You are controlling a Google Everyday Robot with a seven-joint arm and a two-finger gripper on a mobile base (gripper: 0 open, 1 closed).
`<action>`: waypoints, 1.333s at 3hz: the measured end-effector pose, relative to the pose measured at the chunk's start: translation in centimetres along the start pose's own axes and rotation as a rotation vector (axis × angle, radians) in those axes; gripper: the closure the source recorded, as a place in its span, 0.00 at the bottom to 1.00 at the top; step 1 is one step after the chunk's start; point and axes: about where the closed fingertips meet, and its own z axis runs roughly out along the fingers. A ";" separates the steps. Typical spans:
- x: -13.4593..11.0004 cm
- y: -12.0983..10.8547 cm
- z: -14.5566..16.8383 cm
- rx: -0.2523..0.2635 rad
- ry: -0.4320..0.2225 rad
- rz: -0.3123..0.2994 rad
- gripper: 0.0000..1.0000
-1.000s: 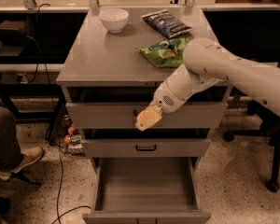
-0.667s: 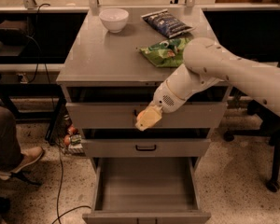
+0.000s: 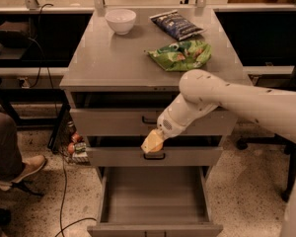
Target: Place orange into bottom drawer
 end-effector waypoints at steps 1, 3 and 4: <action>1.3 -1.6 6.5 -0.022 -0.021 0.104 1.00; 3.2 -2.8 15.0 -0.121 -0.026 0.183 1.00; 3.2 -2.8 15.0 -0.121 -0.026 0.182 1.00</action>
Offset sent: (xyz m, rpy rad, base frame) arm 0.0137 0.0641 -0.2098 0.1873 0.2080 -0.1538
